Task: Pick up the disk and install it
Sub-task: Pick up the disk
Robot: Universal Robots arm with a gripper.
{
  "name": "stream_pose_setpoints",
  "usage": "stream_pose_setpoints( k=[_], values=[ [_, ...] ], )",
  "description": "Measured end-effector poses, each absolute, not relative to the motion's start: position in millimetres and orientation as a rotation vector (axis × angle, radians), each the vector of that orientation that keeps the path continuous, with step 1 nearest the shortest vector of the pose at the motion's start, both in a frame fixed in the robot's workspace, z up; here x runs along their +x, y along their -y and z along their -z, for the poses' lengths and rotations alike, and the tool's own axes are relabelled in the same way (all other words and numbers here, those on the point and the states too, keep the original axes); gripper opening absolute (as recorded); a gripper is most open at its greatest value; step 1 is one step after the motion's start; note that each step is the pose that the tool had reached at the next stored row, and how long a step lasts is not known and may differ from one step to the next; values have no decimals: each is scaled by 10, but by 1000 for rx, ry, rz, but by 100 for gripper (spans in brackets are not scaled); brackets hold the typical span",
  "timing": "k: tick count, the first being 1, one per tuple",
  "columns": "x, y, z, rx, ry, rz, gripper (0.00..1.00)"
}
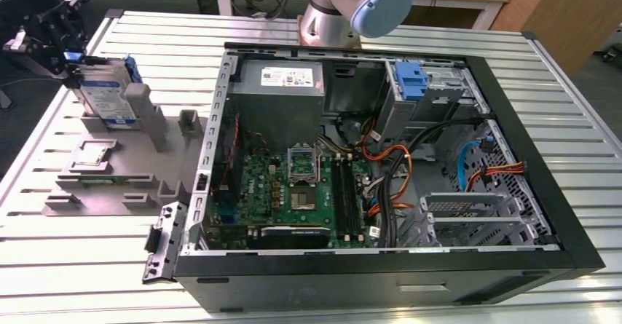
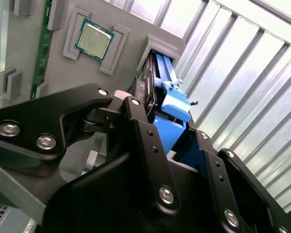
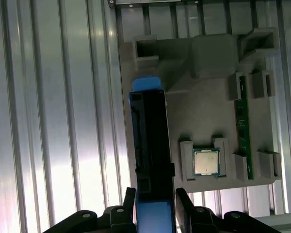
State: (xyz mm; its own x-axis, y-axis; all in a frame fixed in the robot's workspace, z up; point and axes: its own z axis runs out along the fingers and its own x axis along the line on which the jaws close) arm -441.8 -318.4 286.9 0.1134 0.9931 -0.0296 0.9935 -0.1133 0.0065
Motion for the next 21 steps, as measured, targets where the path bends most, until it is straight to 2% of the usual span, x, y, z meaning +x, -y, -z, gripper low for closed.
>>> stream_pose_setpoints(
  k=[13,15,16,21],
  values=[
    [-4442,3184,-2869,2329,-2070,21,45],
    [-4443,3184,-2869,2329,-2070,20,44],
    [-4443,3184,-2869,2329,-2070,20,38],
    [-4444,3184,-2869,2329,-2070,20,38]
  ],
)
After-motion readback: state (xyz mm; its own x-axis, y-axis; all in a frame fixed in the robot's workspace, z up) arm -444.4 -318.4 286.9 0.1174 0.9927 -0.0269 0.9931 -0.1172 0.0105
